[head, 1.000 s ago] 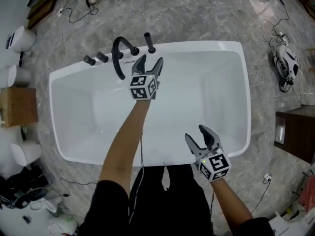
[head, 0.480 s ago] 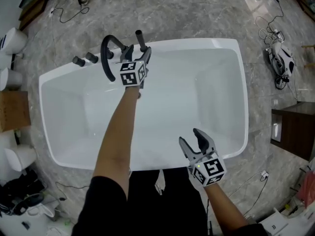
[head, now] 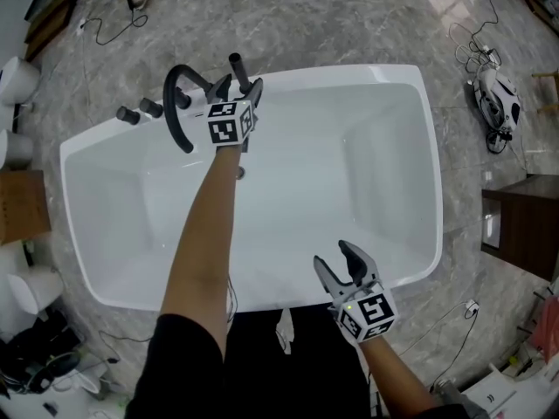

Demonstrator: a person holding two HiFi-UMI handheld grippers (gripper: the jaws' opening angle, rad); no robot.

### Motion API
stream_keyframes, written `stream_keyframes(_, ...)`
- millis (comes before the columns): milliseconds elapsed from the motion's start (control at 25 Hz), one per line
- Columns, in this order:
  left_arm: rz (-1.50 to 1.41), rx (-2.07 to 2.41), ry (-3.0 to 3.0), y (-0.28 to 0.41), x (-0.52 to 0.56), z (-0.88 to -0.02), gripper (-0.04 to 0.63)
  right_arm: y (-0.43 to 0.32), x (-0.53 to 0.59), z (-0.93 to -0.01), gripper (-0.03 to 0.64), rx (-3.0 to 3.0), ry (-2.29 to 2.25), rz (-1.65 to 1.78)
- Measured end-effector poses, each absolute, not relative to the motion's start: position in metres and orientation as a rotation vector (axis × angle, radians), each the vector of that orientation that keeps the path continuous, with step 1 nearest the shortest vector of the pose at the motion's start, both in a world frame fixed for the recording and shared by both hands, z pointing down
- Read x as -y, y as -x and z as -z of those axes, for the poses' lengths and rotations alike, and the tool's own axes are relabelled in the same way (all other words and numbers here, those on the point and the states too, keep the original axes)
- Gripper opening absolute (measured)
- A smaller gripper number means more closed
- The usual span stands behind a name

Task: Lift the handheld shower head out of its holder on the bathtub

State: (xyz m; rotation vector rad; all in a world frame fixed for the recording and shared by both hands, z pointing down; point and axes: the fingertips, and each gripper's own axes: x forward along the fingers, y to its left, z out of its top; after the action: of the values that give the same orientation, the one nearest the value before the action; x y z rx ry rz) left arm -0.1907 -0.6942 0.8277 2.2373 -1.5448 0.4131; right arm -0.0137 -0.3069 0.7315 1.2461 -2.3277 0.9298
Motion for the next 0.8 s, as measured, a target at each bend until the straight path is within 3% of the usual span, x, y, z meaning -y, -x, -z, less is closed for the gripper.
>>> stream_keyframes(600,-0.402,1.523,-2.267,0.184,0.725,-0.820,0.293,0.002,0.304,-0.746,0.225,2.296,-1.276,-0.971)
stream_keyframes(800,-0.276,1.556,-2.181,0.184,0.733,-0.817,0.291,-0.010,0.302,-0.745,0.225,2.300,-1.292,-0.957)
